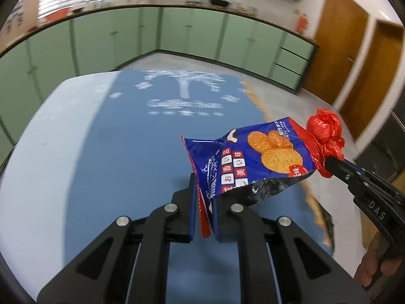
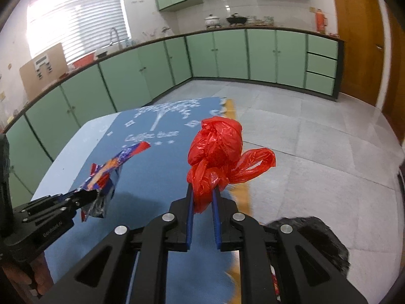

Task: Collect trash
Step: 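Carry both bags over the bin and open both grippers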

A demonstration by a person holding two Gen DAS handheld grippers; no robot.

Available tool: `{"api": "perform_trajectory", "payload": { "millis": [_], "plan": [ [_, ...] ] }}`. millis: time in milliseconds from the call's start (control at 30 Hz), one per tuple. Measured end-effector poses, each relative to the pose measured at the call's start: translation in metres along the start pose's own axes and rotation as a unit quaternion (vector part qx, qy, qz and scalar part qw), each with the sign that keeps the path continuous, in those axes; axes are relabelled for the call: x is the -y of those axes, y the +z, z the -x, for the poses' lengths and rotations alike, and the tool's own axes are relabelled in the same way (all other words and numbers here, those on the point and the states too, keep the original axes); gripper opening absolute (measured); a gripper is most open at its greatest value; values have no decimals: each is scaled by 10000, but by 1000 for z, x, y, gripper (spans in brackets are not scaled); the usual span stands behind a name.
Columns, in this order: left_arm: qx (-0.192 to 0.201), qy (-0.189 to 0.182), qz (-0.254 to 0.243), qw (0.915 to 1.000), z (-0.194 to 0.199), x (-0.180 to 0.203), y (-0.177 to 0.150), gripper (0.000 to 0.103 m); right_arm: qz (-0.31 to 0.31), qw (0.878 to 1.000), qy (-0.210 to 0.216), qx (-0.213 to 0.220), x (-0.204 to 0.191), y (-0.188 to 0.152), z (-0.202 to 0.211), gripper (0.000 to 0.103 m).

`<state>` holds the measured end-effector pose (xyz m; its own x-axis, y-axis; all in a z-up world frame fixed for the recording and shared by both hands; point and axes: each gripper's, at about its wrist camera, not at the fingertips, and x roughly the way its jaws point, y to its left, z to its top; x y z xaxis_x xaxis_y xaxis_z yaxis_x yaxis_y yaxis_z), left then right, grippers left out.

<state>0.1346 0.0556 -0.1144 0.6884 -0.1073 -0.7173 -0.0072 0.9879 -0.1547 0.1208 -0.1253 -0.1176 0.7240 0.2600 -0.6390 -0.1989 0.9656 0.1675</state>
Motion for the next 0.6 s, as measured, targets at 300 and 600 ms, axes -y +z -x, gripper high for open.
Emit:
{"api": "perform_trajectory", "payload": {
  "millis": [300, 600],
  "plan": [
    [-60, -794, -779, 9938, -9, 100, -12, 9, -679, 9937, -883, 83, 89, -36, 67, 13],
    [-83, -1297, -1390, 9817, -23, 189, -29, 10, -1075, 9817, -1522, 389, 143, -57, 121, 13]
  ]
}}
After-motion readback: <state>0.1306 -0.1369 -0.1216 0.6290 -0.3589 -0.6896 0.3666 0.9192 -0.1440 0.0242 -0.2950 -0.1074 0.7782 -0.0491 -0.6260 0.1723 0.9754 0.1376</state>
